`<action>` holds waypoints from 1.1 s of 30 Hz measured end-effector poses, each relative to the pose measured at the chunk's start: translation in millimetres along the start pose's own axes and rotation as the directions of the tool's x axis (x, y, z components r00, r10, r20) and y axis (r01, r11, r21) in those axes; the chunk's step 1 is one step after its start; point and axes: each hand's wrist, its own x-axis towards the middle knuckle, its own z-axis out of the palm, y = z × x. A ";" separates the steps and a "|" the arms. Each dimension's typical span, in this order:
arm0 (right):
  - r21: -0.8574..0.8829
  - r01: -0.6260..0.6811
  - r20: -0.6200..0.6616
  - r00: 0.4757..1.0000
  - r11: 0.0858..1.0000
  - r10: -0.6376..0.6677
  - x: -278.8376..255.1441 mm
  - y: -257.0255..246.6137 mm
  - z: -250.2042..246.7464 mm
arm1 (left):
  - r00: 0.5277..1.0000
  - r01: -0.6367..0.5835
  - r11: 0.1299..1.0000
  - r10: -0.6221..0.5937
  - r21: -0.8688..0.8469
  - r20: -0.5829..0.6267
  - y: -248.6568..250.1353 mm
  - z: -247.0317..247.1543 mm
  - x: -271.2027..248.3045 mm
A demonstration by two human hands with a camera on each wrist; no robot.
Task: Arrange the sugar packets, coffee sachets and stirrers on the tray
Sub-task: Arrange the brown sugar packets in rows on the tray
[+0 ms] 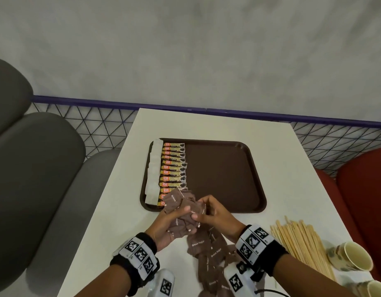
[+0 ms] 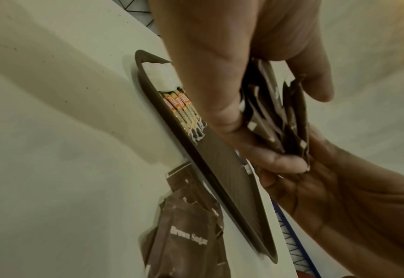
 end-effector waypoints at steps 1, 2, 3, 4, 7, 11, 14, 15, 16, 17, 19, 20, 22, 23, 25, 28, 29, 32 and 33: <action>0.013 0.002 0.001 1.000 1.000 -0.002 2.6 0.0 0.4 | 1.000 0.010 1.000 -0.010 -0.004 0.005 2.0 -2.4 0.5; 0.031 0.002 -0.004 1.000 1.000 -0.002 4.6 -0.5 1.1 | 1.000 0.020 1.000 -0.020 -0.007 0.016 4.1 -5.1 1.0; 0.049 0.004 -0.014 1.000 0.999 -0.003 6.7 -1.4 2.1 | 0.999 0.029 1.000 -0.029 -0.012 0.027 5.8 -8.2 2.5; 0.060 0.003 -0.024 1.000 0.998 -0.002 9.2 -1.7 2.6 | 0.999 0.034 0.999 -0.033 -0.022 0.040 7.5 -10.8 4.1; 0.077 -0.012 -0.059 0.998 0.997 0.017 15.0 -3.8 3.3 | 0.996 0.034 0.998 -0.031 -0.045 0.079 11.1 -16.1 8.0; 0.081 -0.002 -0.088 0.996 0.997 0.009 20.5 -5.2 -1.6 | 0.998 0.013 1.000 -0.015 0.019 0.067 12.2 -16.9 14.7; 0.095 0.053 -0.123 0.992 0.994 -0.041 24.5 -6.5 -4.3 | 1.000 -0.002 0.999 0.001 0.044 0.016 13.4 -15.7 19.5; 0.087 0.062 -0.126 0.991 0.994 -0.051 26.8 -6.7 -5.1 | 1.000 -0.002 0.999 0.001 0.044 0.016 13.9 -15.8 20.6; 0.075 0.066 -0.129 0.990 0.995 -0.056 28.5 -8.0 -5.4 | 1.000 0.000 0.999 -0.001 0.044 0.026 15.0 -15.4 20.6; 0.071 0.062 -0.123 0.991 0.996 -0.053 30.0 -9.3 -5.7 | 0.999 0.001 0.999 -0.003 0.048 0.038 16.9 -14.7 20.6; 0.092 0.047 -0.103 0.994 0.995 -0.037 32.5 -11.9 -6.5 | 0.999 -0.002 0.998 -0.002 0.059 0.053 20.1 -13.4 20.5; 0.103 0.049 -0.097 0.995 0.994 -0.039 33.6 -13.4 -6.9 | 0.999 -0.005 0.998 0.002 0.059 0.052 21.2 -12.6 20.4; 0.098 0.059 -0.094 0.994 0.993 -0.049 34.8 -16.3 -7.3 | 0.999 -0.016 0.999 0.014 0.049 0.041 23.3 -10.5 20.6; 0.082 0.065 -0.095 0.994 0.995 -0.057 35.4 -17.2 -7.8 | 0.999 -0.023 0.999 0.021 0.047 0.031 24.1 -9.6 21.0; 0.049 0.067 -0.098 0.993 0.997 -0.062 37.1 -17.4 -8.4 | 0.999 -0.043 0.998 0.043 0.056 0.002 25.4 -8.3 22.1; 0.047 0.068 -0.134 0.989 0.997 -0.061 40.5 -16.0 -11.0 | 0.996 -0.081 0.995 0.083 0.064 -0.029 27.7 -6.9 22.7; 0.060 0.067 -0.152 0.987 0.996 -0.058 41.6 -15.3 -11.9 | 0.995 -0.090 0.994 0.093 0.064 -0.034 28.6 -6.1 23.0; 0.162 0.067 -0.177 0.983 0.985 -0.038 42.6 -16.1 -13.5 | 0.993 -0.098 0.993 0.102 0.060 -0.063 30.0 -4.3 23.0; 0.207 0.075 -0.186 0.982 0.975 -0.035 42.6 -17.6 -14.4 | 0.992 -0.099 0.993 0.103 0.057 -0.074 30.4 -4.0 23.2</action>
